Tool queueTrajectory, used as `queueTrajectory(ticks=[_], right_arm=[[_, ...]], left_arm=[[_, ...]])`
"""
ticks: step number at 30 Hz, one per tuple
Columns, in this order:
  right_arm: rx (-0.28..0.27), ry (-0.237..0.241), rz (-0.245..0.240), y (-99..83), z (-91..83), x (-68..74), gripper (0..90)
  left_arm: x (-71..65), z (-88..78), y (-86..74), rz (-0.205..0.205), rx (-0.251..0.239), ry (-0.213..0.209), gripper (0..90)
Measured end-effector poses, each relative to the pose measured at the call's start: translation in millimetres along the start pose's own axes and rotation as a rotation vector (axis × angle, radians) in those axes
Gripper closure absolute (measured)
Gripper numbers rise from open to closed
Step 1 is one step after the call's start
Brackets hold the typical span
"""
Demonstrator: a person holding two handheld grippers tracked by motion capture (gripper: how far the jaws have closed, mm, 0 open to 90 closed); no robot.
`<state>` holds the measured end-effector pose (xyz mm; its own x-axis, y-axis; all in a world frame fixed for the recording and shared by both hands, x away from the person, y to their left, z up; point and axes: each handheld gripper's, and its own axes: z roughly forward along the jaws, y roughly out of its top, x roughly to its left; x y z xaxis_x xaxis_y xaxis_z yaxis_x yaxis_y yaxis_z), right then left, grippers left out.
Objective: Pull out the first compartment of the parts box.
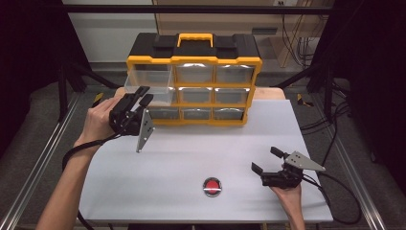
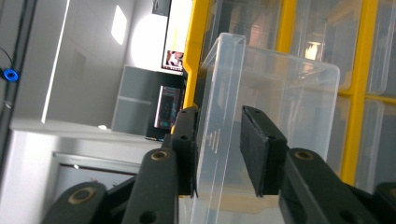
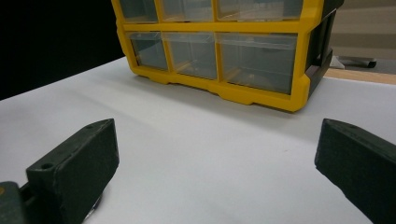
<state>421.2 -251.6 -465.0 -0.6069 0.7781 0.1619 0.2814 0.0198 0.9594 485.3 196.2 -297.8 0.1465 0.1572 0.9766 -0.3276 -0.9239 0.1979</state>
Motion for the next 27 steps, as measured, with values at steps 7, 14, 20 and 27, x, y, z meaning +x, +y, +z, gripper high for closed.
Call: queueTrajectory(ticks=[7,14,20,27], right_arm=[[-0.002,0.002,0.005,0.2,-0.1,0.3,0.5],[-0.001,0.000,0.004,0.3,-0.4,0.1,0.6],[-0.003,0.000,0.003,0.4,-0.5,0.0,0.6],[-0.005,0.000,0.005,0.5,-0.6,0.0,0.5]], left_arm=[[6.1,-0.5,-1.2,-0.185,0.006,-0.040,52.0],[10.8,-1.9,-4.2,-0.364,-0.011,-0.076,37.0],[16.0,-5.3,-7.1,-0.513,-0.020,-0.093,25.1],[20.2,-7.8,-13.8,-0.689,-0.019,-0.127,15.4]])
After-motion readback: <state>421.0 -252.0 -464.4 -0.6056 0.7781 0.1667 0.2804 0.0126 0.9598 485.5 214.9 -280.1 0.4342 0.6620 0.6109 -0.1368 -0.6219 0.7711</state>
